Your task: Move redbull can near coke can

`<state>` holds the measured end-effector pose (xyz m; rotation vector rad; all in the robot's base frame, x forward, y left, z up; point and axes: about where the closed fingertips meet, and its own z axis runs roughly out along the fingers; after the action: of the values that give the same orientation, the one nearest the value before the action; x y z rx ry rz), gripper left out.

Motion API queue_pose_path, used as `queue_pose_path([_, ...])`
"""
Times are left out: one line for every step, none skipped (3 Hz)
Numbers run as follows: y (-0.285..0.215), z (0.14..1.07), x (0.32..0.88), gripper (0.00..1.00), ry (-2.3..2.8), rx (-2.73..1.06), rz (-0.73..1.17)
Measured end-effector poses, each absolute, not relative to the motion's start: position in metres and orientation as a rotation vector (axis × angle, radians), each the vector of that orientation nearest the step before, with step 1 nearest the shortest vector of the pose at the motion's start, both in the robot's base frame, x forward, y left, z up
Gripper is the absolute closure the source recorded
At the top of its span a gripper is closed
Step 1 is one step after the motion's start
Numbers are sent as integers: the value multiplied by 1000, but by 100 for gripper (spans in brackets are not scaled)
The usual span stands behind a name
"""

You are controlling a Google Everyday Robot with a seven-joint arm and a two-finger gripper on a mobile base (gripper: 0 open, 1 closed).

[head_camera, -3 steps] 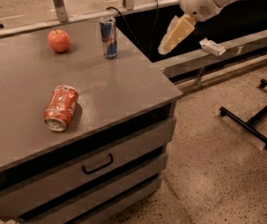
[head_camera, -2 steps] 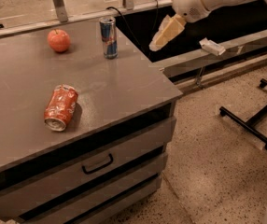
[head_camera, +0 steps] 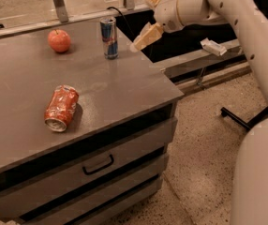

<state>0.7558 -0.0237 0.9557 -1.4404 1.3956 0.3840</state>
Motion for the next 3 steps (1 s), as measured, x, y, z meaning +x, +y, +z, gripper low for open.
queue_pose_path([4, 937, 778, 0, 1367, -1384, 457])
queue_pose_path([25, 923, 793, 0, 1355, -1332, 510])
queue_pose_path([42, 914, 801, 0, 1341, -1303, 548])
